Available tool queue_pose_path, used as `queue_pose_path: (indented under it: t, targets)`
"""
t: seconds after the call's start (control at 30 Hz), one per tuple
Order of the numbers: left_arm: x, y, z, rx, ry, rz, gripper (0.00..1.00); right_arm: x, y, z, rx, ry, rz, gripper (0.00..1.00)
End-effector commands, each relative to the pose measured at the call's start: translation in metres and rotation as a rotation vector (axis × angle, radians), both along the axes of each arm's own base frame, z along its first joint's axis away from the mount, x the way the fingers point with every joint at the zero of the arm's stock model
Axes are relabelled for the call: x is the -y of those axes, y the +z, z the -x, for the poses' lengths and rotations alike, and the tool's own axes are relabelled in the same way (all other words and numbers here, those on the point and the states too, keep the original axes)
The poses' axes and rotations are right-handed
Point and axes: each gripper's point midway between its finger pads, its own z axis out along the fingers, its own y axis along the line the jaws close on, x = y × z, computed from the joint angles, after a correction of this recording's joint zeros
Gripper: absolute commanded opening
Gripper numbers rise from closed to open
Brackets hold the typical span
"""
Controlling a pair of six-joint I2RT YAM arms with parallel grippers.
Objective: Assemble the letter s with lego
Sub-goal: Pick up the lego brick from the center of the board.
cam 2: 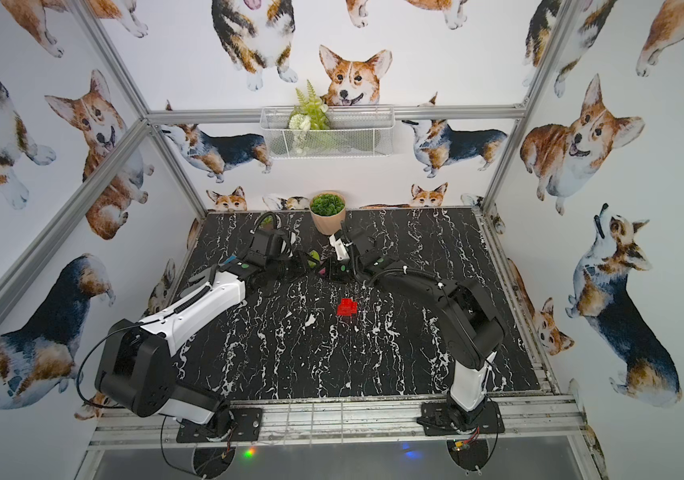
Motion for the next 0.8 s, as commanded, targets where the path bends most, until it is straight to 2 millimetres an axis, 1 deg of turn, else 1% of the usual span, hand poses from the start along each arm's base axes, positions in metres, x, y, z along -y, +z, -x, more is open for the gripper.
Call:
queue_pose_path:
  t: [0.0,0.1,0.17,0.27,0.37,0.43,0.53,0.6,0.67,0.77]
  targets:
    - [0.005,0.008,-0.001,0.026,-0.037,0.009,0.30,-0.007,0.011,0.003,0.013,0.022,-0.044,0.19]
    - [0.006,0.010,0.000,0.031,-0.047,0.006,0.27,-0.007,0.012,0.003,0.017,0.025,-0.046,0.27]
    - [0.007,0.011,0.000,0.033,-0.056,0.003,0.27,-0.007,0.013,0.003,0.021,0.026,-0.046,0.35]
    - [0.006,0.011,0.000,0.034,-0.065,-0.005,0.27,-0.007,0.014,0.004,0.025,0.028,-0.046,0.39]
    - [0.003,0.014,0.000,0.042,-0.085,-0.019,0.27,-0.004,0.015,0.007,0.033,0.039,-0.043,0.48]
    - [-0.001,0.016,0.000,0.047,-0.110,-0.041,0.27,0.002,0.011,0.011,0.023,0.041,-0.035,0.52]
    - [-0.007,0.020,0.005,0.063,-0.188,-0.103,0.27,0.015,0.009,0.017,0.000,0.042,-0.040,0.57]
    - [-0.007,0.023,0.012,0.077,-0.274,-0.145,0.27,0.029,0.007,0.022,-0.024,0.043,-0.042,0.60]
    - [-0.006,0.027,0.022,0.097,-0.382,-0.186,0.28,0.046,0.002,0.025,-0.075,0.043,-0.059,0.61]
    - [-0.006,0.028,0.039,0.131,-0.554,-0.245,0.28,0.070,-0.012,0.035,-0.155,0.051,-0.081,0.62]
